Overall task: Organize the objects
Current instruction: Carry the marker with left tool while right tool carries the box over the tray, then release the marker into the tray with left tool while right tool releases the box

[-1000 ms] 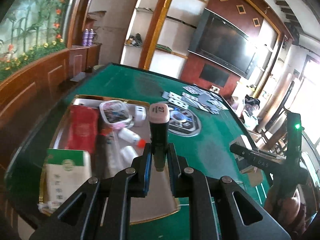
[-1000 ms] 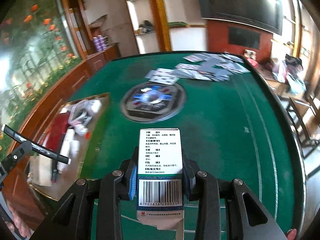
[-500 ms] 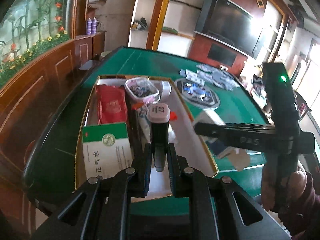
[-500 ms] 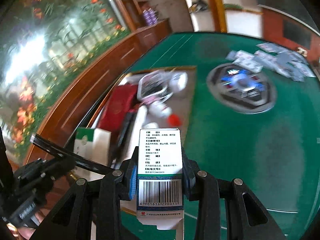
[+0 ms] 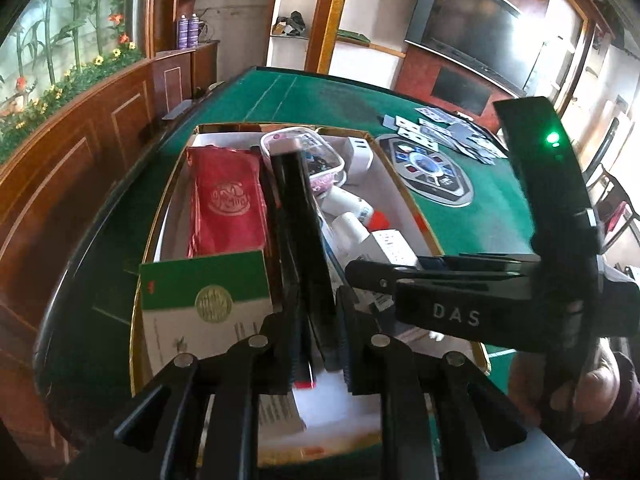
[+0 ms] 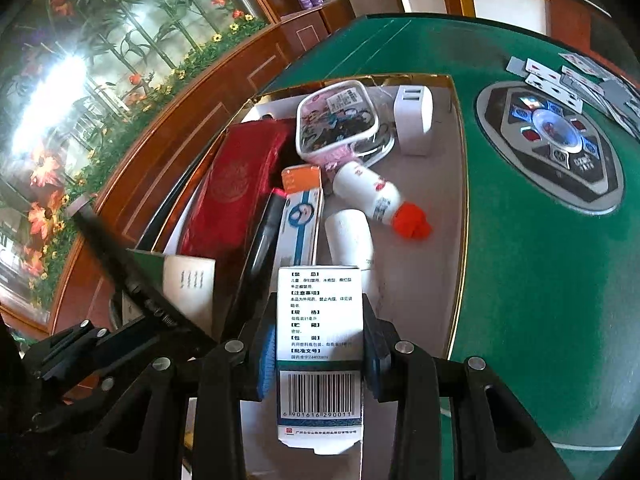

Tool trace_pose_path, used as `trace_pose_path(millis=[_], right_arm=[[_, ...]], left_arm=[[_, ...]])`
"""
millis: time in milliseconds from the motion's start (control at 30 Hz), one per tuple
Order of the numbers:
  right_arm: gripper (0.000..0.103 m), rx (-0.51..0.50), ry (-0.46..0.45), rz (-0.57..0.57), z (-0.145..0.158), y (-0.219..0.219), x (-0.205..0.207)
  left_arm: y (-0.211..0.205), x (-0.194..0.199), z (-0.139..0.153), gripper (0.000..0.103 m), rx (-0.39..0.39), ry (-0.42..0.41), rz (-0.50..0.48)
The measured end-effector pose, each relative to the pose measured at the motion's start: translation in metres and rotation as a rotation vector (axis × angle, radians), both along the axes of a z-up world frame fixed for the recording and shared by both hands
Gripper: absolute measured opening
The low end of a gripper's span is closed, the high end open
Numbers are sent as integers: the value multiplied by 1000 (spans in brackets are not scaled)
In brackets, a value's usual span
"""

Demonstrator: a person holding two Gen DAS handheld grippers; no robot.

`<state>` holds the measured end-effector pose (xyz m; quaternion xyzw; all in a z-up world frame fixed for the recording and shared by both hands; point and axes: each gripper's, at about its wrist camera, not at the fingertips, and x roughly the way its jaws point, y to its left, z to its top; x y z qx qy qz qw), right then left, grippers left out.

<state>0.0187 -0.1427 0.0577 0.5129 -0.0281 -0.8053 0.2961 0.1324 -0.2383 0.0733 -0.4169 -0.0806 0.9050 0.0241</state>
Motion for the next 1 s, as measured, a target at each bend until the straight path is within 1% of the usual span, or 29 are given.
trace_pose_path(millis=[167, 300, 367, 433, 467, 533, 600, 633, 667, 767, 1000], right_arm=[[39, 22, 27, 0, 2, -5, -4], [39, 38, 49, -1, 2, -10, -6], [40, 48, 57, -7, 3, -11, -8], [40, 62, 65, -9, 2, -11, -8], [40, 73, 71, -7, 3, -12, -8], [41, 87, 79, -5, 3, -14, -6], [42, 83, 76, -9, 3, -14, -7], [43, 80, 73, -12, 4, -14, -8], [44, 75, 67, -11, 4, -14, -9], [55, 54, 52, -13, 6, -13, -11], [57, -29, -14, -29, 11, -2, -13]], left_arm=[[1, -5, -10, 17, -39, -3, 24], [4, -1, -6, 17, -111, 23, 48], [2, 0, -4, 18, -121, 30, 55], [0, 2, -2, 22, -113, 34, 61], [-1, 2, -1, 25, -108, 36, 64], [-1, 4, 1, 26, -117, 43, 77], [-3, 6, 4, 32, -116, 55, 84], [-5, 8, 6, 33, -108, 65, 90], [-6, 10, 8, 37, -95, 73, 94], [-11, 15, 14, 48, -62, 94, 103], [-7, 25, 25, 69, -107, 144, 127]])
